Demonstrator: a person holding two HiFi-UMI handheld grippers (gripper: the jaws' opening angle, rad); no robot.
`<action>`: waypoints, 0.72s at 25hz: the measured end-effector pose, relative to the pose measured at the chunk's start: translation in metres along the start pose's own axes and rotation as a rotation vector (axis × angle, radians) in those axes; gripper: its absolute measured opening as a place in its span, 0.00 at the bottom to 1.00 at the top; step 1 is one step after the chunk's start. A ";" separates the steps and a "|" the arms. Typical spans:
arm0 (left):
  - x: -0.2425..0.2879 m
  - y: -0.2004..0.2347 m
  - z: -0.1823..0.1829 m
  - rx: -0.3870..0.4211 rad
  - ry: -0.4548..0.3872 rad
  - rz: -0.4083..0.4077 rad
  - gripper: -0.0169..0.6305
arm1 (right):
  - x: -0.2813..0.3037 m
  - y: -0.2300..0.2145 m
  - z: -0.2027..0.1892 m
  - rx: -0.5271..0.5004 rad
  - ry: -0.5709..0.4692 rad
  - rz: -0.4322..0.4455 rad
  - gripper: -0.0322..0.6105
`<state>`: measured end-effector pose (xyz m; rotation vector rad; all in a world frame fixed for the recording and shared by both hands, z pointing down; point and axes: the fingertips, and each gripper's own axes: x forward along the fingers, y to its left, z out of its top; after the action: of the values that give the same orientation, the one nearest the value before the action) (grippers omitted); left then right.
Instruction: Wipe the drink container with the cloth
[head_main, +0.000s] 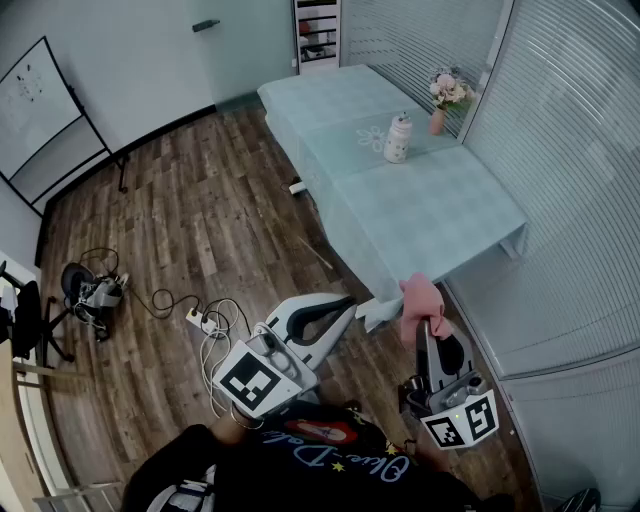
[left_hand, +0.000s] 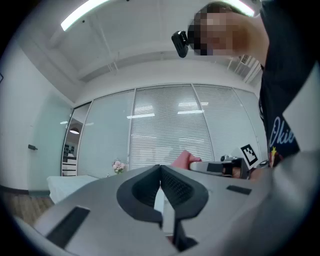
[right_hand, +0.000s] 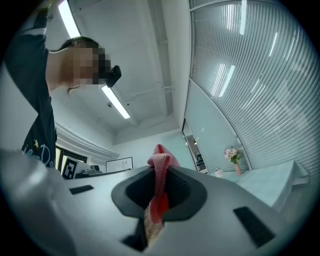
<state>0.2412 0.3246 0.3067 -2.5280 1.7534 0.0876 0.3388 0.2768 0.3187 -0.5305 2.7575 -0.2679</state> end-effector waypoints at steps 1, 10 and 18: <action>0.000 -0.002 0.000 -0.001 0.003 -0.001 0.03 | -0.002 0.000 0.000 0.001 0.000 0.000 0.09; 0.006 -0.018 -0.004 -0.002 0.022 -0.003 0.03 | -0.018 -0.006 0.004 0.014 -0.011 -0.006 0.09; 0.026 -0.042 -0.012 -0.012 0.040 -0.037 0.03 | -0.045 -0.017 0.012 0.034 -0.057 -0.002 0.09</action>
<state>0.2900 0.3143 0.3176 -2.5870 1.7243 0.0470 0.3882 0.2780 0.3241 -0.5244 2.6929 -0.2952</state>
